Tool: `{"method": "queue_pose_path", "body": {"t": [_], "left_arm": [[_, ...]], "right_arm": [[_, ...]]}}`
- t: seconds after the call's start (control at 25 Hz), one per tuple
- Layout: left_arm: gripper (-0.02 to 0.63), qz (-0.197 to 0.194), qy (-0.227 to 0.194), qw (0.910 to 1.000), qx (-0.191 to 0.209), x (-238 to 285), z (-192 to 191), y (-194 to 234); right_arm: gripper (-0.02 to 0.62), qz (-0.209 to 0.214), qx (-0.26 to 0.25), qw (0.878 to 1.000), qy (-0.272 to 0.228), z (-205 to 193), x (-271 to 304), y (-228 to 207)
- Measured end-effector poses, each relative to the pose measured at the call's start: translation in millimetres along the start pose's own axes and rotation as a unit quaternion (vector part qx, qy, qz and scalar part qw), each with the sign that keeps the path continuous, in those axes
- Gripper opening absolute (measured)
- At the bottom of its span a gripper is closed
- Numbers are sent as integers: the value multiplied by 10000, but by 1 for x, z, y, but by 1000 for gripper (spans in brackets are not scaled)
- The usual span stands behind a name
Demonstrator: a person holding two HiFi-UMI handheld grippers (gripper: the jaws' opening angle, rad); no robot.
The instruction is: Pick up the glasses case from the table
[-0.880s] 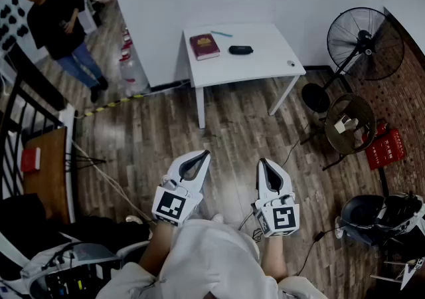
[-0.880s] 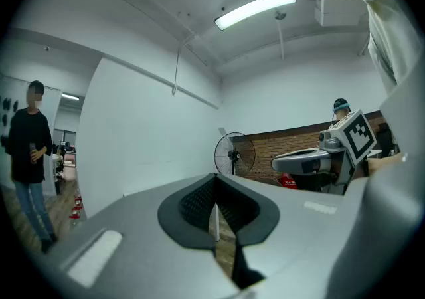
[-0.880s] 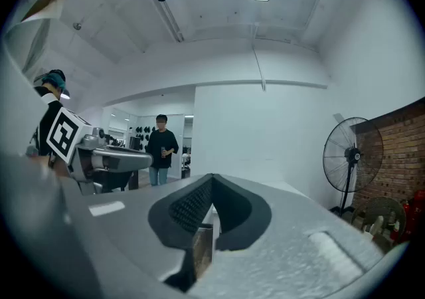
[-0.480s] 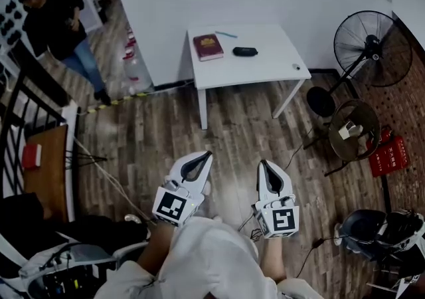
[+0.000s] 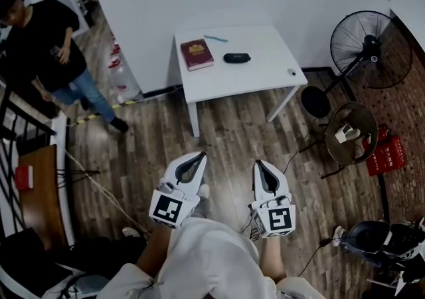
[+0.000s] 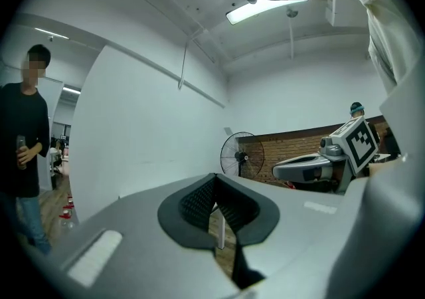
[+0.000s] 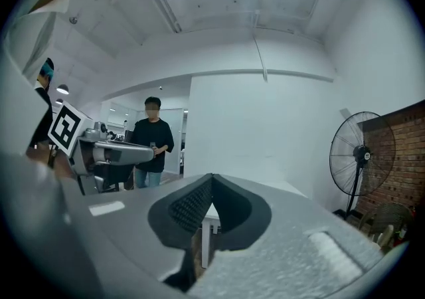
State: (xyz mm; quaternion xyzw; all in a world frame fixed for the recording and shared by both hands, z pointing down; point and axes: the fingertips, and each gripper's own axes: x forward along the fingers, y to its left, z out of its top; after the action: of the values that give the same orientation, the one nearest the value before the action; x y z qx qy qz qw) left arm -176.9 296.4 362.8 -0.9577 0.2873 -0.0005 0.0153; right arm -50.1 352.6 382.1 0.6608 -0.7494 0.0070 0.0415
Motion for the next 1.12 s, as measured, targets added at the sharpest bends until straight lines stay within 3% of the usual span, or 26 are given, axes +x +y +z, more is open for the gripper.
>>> {"method": "queue_pose_path", "body": {"t": [0.64, 1.12], "left_arm": [[19, -345, 55, 9994, -27, 116, -13, 109], [20, -570, 79, 9983, -124, 180, -25, 147]], "right_arm": [[3, -297, -69, 9995, 40, 12, 139, -46], [3, -429, -59, 9989, 150, 6, 201, -76]]}}
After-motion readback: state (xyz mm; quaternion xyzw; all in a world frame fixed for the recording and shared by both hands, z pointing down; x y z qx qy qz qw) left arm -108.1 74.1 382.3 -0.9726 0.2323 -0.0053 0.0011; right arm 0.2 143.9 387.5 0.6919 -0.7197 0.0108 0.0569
